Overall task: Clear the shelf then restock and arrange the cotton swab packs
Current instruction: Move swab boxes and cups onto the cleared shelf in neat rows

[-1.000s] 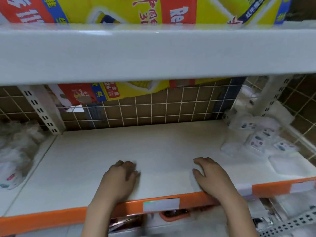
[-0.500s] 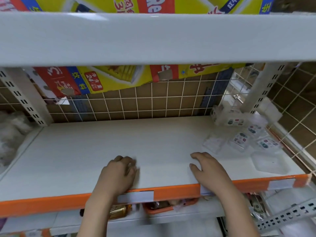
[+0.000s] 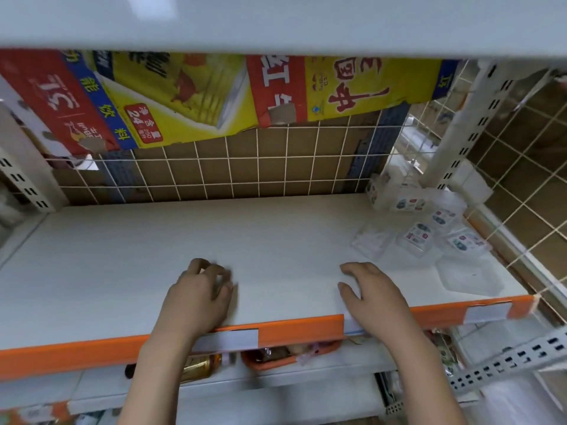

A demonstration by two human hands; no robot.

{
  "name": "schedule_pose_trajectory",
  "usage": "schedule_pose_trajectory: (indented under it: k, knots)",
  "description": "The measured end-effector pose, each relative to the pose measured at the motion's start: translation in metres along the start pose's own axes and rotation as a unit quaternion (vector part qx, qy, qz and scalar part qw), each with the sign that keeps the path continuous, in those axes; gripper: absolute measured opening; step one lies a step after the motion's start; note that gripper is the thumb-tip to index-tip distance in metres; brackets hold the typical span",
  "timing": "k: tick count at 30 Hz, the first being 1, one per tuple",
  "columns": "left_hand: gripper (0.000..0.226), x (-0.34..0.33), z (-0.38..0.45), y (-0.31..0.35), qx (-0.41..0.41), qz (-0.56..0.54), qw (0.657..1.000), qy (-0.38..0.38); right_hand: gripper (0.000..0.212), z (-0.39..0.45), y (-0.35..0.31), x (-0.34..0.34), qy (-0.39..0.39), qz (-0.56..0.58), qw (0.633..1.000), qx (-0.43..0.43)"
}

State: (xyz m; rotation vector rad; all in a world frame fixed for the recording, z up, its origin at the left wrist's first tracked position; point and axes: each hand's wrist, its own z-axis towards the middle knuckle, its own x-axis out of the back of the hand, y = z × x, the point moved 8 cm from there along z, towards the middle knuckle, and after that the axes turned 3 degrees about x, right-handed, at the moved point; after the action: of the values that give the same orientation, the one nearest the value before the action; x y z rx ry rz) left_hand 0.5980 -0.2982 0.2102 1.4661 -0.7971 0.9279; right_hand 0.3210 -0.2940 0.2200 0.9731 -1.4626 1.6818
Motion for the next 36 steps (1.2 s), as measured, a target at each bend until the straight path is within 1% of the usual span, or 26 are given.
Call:
schedule_pose_trajectory:
  k: [3, 6, 10, 13, 15, 18, 19, 22, 24, 26, 28, 29, 32, 33, 34, 36]
  knots:
    - [0.035, -0.003, 0.001, 0.013, 0.015, 0.005, 1.0, 0.014, 0.04, 0.005, 0.01, 0.016, 0.015, 0.005, 1.0, 0.012]
    - [0.035, -0.012, 0.004, 0.04, 0.012, 0.012, 1.0, 0.018, 0.04, 0.011, 0.03, 0.039, 0.032, 0.001, 0.999, 0.013]
    - [0.03, -0.032, 0.007, 0.092, -0.011, 0.02, 1.0, 0.017, 0.039, 0.016, 0.068, 0.065, 0.047, -0.007, 0.999, 0.009]
    - [0.031, -0.053, 0.011, 0.137, -0.048, 0.012, 0.999, -0.003, 0.039, 0.017, 0.097, 0.078, 0.06, -0.008, 0.998, 0.002]
    - [0.042, -0.064, 0.016, 0.168, -0.077, 0.001, 0.997, -0.009, 0.039, 0.017, 0.113, 0.084, 0.067, -0.006, 0.998, 0.001]
    - [0.049, -0.081, 0.035, 0.208, -0.092, 0.006, 0.996, -0.018, 0.04, 0.017, 0.134, 0.091, 0.069, 0.001, 0.998, -0.001]
    - [0.057, -0.088, 0.042, 0.219, -0.092, 0.016, 0.995, -0.034, 0.041, 0.017, 0.14, 0.093, 0.066, 0.003, 0.998, -0.002]
    - [0.092, -0.111, 0.061, 0.242, -0.079, 0.046, 0.992, -0.092, 0.043, 0.015, 0.157, 0.096, 0.058, 0.012, 0.998, -0.005]
    - [0.102, -0.122, 0.069, 0.251, -0.069, 0.059, 0.99, -0.107, 0.044, 0.013, 0.164, 0.098, 0.055, 0.017, 0.998, -0.007]
    - [0.105, -0.132, 0.074, 0.255, -0.057, 0.065, 0.989, -0.117, 0.044, 0.013, 0.17, 0.099, 0.056, 0.021, 0.998, -0.006]
    - [0.102, -0.138, 0.077, 0.256, -0.044, 0.074, 0.989, -0.12, 0.045, 0.015, 0.174, 0.099, 0.058, 0.021, 0.998, -0.001]
    - [0.095, -0.138, 0.077, 0.257, -0.041, 0.08, 0.99, -0.113, 0.045, 0.017, 0.175, 0.099, 0.059, 0.02, 0.998, 0.002]
    - [0.062, -0.129, 0.072, 0.259, -0.051, 0.102, 0.991, -0.067, 0.045, 0.024, 0.173, 0.099, 0.061, 0.021, 0.998, 0.014]
    - [0.056, -0.124, 0.07, 0.258, -0.051, 0.104, 0.992, -0.052, 0.045, 0.027, 0.17, 0.099, 0.062, 0.022, 0.998, 0.022]
    - [0.053, -0.12, 0.067, 0.255, -0.047, 0.098, 0.993, -0.039, 0.045, 0.031, 0.168, 0.099, 0.065, 0.023, 0.997, 0.03]
    - [0.056, -0.112, 0.06, 0.244, -0.028, 0.068, 0.997, -0.02, 0.044, 0.042, 0.16, 0.1, 0.067, 0.029, 0.996, 0.044]
